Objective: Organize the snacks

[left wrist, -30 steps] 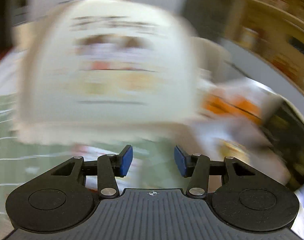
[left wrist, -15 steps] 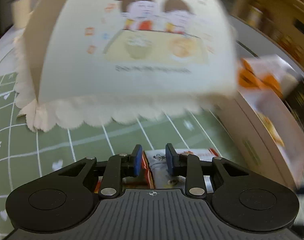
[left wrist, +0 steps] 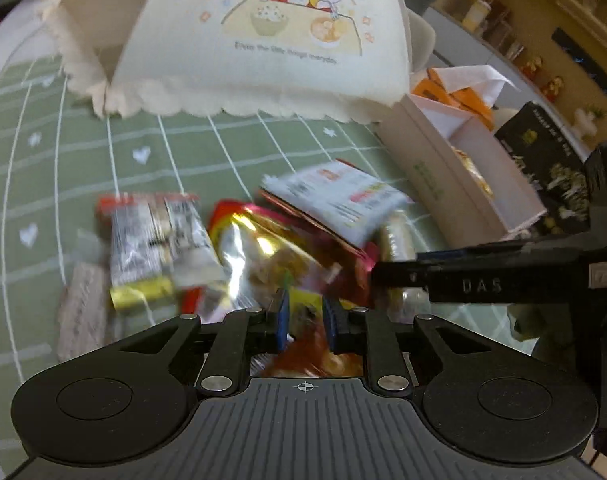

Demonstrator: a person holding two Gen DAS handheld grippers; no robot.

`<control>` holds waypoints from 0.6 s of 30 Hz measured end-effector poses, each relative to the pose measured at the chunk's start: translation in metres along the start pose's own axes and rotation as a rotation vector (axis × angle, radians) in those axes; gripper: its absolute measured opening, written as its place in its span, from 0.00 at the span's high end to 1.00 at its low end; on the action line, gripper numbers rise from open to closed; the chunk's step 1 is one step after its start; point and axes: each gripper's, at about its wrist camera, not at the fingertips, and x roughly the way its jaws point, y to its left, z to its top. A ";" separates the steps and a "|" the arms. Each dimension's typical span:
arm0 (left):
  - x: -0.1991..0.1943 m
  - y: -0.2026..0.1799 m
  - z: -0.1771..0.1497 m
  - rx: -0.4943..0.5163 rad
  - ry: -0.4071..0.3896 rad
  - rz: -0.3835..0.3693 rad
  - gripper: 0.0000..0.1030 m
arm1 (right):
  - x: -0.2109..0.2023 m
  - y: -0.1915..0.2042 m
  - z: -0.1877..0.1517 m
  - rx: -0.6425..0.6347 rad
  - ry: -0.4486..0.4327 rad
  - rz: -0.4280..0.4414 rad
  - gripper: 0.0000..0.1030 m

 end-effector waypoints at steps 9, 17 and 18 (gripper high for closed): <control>-0.030 0.002 -0.016 -0.126 -0.083 0.165 0.76 | -0.058 -0.049 -0.077 -0.025 0.054 -0.068 0.72; -0.019 -0.020 -0.038 -0.185 -0.031 0.129 0.75 | -0.086 -0.097 -0.107 0.010 0.019 -0.164 0.63; -0.017 -0.028 -0.042 -0.176 -0.022 0.115 0.74 | -0.088 -0.102 -0.110 0.015 0.013 -0.162 0.59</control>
